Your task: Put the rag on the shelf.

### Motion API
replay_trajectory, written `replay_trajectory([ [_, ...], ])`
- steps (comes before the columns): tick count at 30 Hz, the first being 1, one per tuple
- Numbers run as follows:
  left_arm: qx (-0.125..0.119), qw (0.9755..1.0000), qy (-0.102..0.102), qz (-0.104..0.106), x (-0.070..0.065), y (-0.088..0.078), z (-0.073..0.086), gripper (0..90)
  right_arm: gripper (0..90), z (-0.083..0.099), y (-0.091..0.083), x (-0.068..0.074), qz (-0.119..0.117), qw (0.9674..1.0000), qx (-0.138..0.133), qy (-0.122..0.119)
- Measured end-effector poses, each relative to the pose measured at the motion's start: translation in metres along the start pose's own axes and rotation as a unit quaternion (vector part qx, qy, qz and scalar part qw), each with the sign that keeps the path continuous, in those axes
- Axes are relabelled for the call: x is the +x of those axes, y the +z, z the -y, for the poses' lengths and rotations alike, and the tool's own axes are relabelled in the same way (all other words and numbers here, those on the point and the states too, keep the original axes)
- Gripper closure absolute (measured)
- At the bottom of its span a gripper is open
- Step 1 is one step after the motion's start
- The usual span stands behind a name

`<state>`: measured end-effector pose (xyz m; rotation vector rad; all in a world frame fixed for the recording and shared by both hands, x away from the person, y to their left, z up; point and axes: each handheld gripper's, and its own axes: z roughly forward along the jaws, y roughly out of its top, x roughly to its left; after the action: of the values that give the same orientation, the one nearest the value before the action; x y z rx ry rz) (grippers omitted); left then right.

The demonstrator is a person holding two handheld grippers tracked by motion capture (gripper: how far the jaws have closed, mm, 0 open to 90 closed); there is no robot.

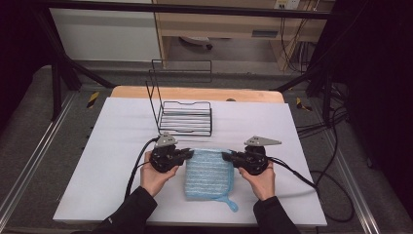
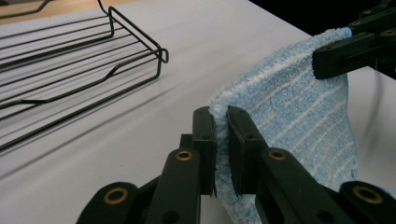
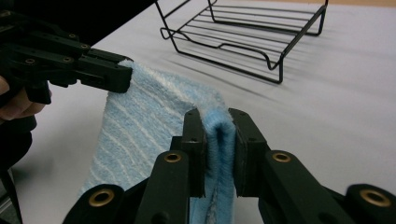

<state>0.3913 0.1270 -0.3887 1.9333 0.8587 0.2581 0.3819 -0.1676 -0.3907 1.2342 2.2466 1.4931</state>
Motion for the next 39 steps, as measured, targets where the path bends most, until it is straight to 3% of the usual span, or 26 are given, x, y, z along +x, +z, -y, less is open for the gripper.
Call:
replay_trajectory([
  [12,-0.031,0.9994,0.015,0.0,-0.009,-0.014,-0.01,82.3,78.2,-0.01,-0.014,0.01,0.01,0.9993,-0.028,-0.022],
  [22,-0.062,0.9977,0.028,-0.002,-0.016,-0.028,-0.019,82.3,78.2,-0.02,-0.028,0.022,0.018,0.9969,-0.059,-0.049],
  [35,-0.115,0.9925,0.04,-0.013,-0.024,-0.05,-0.033,82.2,78.4,-0.037,-0.042,0.038,0.024,0.9917,-0.101,-0.076],
  [39,-0.128,0.9906,0.043,-0.017,-0.024,-0.055,-0.037,82.3,78.4,-0.044,-0.046,0.045,0.031,0.9887,-0.117,-0.088],
])
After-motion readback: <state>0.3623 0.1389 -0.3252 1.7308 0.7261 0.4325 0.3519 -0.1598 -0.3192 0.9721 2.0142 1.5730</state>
